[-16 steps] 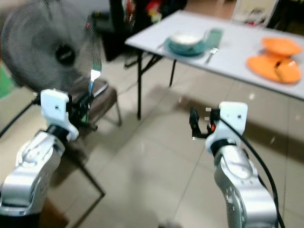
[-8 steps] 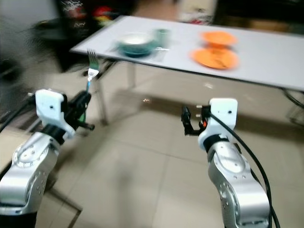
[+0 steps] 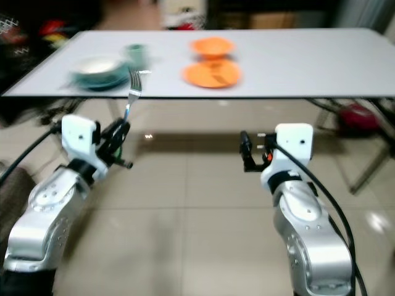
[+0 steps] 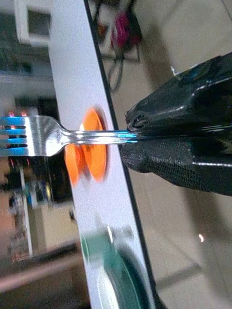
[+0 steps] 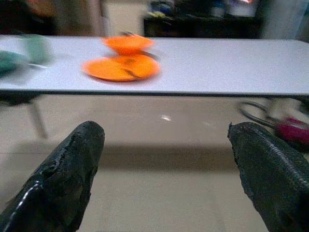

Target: Setting the table

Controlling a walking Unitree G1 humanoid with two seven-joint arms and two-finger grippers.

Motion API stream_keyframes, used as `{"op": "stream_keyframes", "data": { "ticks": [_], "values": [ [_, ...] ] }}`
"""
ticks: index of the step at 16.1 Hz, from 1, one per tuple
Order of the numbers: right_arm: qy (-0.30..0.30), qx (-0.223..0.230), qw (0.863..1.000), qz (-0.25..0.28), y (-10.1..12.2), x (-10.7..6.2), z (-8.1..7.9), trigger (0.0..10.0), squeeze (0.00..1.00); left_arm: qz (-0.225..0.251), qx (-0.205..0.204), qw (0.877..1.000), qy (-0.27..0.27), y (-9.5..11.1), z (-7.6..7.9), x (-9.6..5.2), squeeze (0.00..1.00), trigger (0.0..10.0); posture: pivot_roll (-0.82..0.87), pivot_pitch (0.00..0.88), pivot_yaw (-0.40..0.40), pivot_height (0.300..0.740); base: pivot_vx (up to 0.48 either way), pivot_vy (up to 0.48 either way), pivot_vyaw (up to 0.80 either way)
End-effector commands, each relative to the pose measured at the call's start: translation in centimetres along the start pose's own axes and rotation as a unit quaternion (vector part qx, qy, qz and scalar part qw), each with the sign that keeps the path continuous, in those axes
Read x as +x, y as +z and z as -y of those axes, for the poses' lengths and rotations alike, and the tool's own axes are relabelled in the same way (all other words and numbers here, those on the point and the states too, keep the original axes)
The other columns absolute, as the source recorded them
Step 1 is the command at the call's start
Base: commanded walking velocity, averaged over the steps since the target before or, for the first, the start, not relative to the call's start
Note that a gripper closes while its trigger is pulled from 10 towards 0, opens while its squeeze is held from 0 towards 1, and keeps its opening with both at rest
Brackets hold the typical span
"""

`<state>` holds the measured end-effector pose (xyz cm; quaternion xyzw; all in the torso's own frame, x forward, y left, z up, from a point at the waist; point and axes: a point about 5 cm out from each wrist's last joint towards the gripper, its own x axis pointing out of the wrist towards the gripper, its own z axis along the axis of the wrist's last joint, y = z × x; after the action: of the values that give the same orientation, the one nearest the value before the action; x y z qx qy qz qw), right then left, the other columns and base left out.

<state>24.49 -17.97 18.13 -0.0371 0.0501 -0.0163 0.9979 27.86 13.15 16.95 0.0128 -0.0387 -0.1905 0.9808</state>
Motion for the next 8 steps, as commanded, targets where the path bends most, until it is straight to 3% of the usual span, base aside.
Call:
{"op": "stream_keyframes", "data": {
  "ticks": [1, 8],
  "values": [
    [0.012, 0.003, 1.0, 0.016, 0.66, 0.05, -0.41, 10.0, 0.0, 0.005, 0.011, 1.0, 0.002, 0.34, -0.22, 0.04, 0.0, 10.0, -0.03, 0.0, 0.071, 0.74, 0.382, 0.0, 0.0],
    [0.035, 0.012, 0.999, 0.014, 0.96, 0.42, -0.74, 10.0, 0.0, 0.012, 0.007, 1.0, -0.003, 0.46, 0.21, 0.59, 0.0, 10.0, -0.03, 0.0, 0.061, 0.74, 0.382, 0.0, 0.0]
  ]
}}
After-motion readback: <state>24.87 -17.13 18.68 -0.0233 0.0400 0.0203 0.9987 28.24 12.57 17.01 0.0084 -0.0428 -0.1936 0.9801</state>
